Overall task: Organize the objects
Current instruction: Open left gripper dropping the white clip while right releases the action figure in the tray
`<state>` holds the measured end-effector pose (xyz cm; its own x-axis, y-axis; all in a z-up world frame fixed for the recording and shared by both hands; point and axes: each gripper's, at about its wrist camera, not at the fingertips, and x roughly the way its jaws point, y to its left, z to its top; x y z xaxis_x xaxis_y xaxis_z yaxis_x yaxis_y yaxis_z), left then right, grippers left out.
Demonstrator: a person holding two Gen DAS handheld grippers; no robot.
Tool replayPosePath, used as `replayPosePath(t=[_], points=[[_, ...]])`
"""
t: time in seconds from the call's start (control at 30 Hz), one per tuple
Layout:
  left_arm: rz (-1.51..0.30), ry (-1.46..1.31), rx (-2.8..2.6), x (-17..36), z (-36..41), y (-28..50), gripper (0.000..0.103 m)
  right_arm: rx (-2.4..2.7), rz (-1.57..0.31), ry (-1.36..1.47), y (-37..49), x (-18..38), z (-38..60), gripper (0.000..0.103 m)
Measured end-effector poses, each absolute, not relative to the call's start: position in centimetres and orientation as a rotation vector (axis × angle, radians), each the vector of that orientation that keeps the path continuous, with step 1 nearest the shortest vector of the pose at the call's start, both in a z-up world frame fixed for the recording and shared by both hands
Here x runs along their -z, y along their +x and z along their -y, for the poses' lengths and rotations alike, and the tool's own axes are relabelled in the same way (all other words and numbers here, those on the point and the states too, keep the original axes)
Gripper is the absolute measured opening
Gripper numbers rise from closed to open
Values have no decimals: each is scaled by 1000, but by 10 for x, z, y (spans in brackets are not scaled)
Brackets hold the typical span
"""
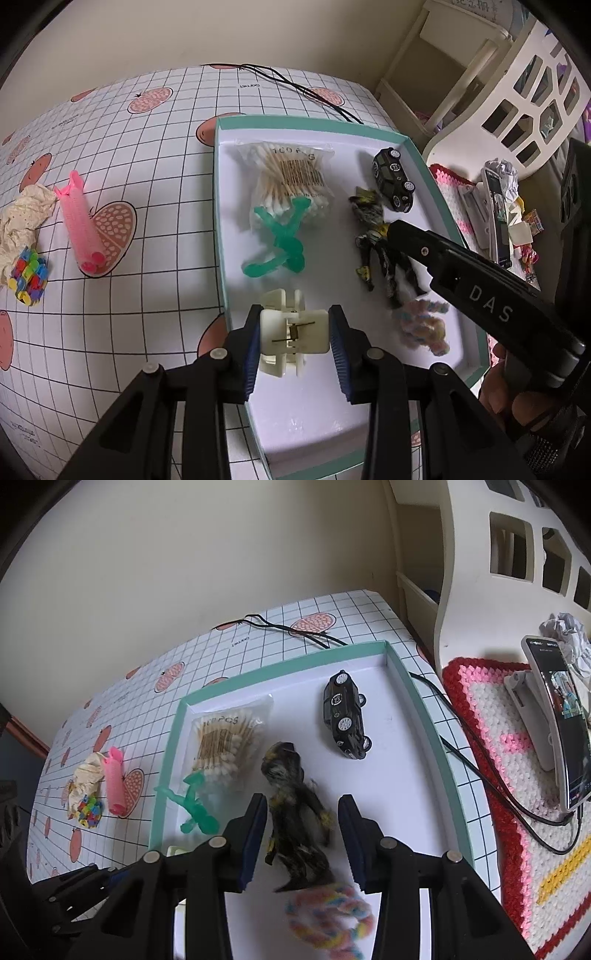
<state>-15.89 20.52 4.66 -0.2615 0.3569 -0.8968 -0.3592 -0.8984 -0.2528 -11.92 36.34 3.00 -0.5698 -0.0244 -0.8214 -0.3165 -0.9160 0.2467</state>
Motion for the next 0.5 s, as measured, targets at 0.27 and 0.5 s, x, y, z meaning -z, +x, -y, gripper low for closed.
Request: replayPosePath(t=[0.27,0.5], points=[[56,-1486,-2240,-68,-193,-163,36,-2604,-560,-1328,-118,-36,-362,43],[94,-1457,-2342,-75,-169,-173,56,-2621,-543,-1329,-118,-38,-358,43]])
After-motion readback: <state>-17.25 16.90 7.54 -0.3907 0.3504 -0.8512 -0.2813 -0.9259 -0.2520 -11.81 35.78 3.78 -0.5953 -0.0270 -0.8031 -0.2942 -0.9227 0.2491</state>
